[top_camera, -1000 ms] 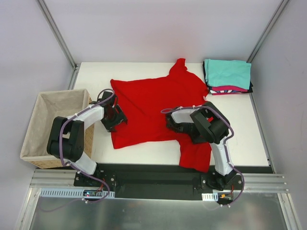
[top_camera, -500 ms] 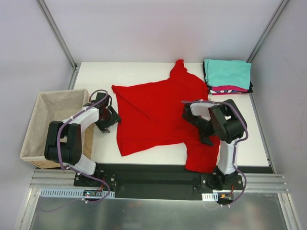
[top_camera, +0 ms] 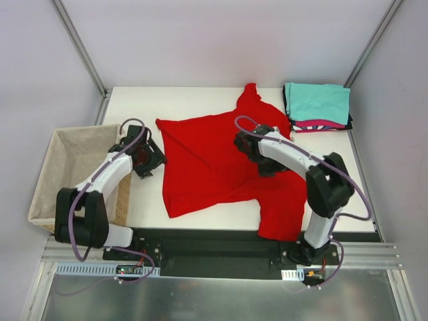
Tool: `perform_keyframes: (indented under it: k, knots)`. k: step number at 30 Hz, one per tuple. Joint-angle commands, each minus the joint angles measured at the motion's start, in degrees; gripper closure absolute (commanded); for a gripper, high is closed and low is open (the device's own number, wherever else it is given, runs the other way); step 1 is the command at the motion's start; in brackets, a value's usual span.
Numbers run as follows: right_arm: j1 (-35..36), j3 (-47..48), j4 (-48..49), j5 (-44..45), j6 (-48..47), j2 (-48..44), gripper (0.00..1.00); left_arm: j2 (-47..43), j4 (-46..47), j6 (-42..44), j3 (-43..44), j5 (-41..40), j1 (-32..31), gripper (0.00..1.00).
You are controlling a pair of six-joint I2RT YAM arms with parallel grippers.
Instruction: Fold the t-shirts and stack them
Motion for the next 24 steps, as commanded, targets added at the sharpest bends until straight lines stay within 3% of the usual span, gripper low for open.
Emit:
perform_keyframes:
  k: [1,3,6,11,24]
  knots:
    - [2.03,5.49,7.79,-6.25,-8.33,-10.76,0.03,-8.01,-0.23,3.84,5.27,3.30,-0.51,0.31]
    - [2.12,5.85,12.48,-13.97,-12.46,-12.10,0.03,-9.43,-1.28,6.03,7.11,5.76,-0.51,0.30]
    - [2.30,8.48,16.10,-18.05,-13.88,-10.45,0.03,-9.61,-2.69,6.57,8.44,11.47,-0.69,0.30]
    - [3.00,9.38,16.01,-18.23,-14.06,-6.92,0.03,-5.84,-2.17,4.29,9.15,15.26,-2.35,0.30]
    - [2.65,4.80,18.57,-15.78,-15.21,-12.19,0.03,12.01,2.76,2.97,9.23,13.95,-7.10,0.33]
